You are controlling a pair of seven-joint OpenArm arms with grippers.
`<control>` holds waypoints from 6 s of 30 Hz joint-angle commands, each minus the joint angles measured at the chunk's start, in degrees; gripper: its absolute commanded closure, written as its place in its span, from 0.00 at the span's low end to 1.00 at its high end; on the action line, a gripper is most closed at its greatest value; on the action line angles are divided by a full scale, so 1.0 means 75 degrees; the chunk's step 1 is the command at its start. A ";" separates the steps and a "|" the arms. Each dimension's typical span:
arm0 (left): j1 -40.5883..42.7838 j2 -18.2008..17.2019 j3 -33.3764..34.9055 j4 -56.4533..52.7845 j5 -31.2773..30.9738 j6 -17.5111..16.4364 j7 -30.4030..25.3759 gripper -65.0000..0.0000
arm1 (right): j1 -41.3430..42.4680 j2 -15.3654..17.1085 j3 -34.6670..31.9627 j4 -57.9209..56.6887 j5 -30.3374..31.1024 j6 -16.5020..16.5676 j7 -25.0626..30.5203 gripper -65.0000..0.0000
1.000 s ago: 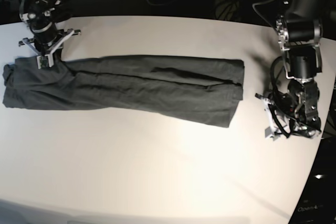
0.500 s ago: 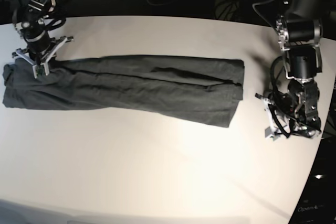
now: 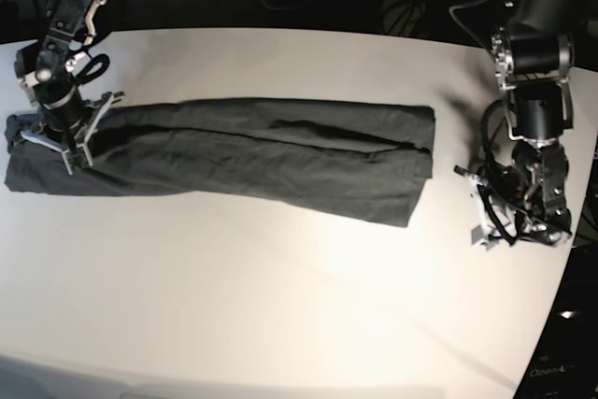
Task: Fold the T-shirt properly
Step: 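Lower the right gripper onto the grey strip end and grasp it, then pull the held strip end outward with the right gripper, then move the left gripper down to the opposite strip end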
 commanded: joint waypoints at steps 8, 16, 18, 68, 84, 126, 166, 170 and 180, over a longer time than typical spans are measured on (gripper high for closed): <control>0.0166 0.0076 0.0034 -0.0081 -0.0165 -0.0022 -0.0028 0.94 | 0.0034 0.0529 -0.0754 0.0071 0.0024 -0.0060 0.0128 0.97; 0.0166 0.0076 0.0045 -0.0081 -0.0165 -0.0022 -0.0028 0.94 | -0.0001 0.0529 -0.0836 -0.0234 0.0024 -0.0060 0.0116 0.94; 0.0166 0.0076 0.0045 -0.0081 -0.0165 -0.0022 -0.0028 0.94 | -0.0001 0.0541 -0.0860 -0.0421 0.0012 -0.0060 0.0093 0.84; 0.0295 0.0005 0.0010 -0.0081 -0.0165 -0.0022 0.0031 0.94 | -0.0306 0.0764 -0.0520 -0.0164 0.0036 -0.0060 0.0725 0.88; 0.0401 0.0041 -0.0013 -0.0034 -0.0165 -0.0022 0.0019 0.94 | -0.0059 0.0752 -0.1059 -0.0609 0.0024 -0.0060 0.0772 0.88; 0.0436 0.0029 -0.0013 0.0001 -0.0176 -0.0022 -0.0028 0.94 | 0.2144 0.2663 0.1379 -0.1840 0.2614 -0.0060 -0.3518 0.88; 0.0682 -0.0393 -0.0037 0.0036 -0.0305 -0.0022 0.0072 0.93 | 0.1839 0.2639 0.0711 -0.4782 0.3083 -0.0060 -0.2029 0.88; 0.0682 -0.0428 -0.0025 0.0036 -0.1337 -0.0022 0.0072 0.93 | 0.1839 0.2627 0.0711 -0.4794 0.3072 -0.0060 -0.2029 0.88; 0.0717 -0.1249 0.0045 0.0013 -0.3927 -0.0022 0.0072 0.93 | 0.1652 0.2651 0.0699 -0.4688 0.3060 -0.0060 -0.2029 0.88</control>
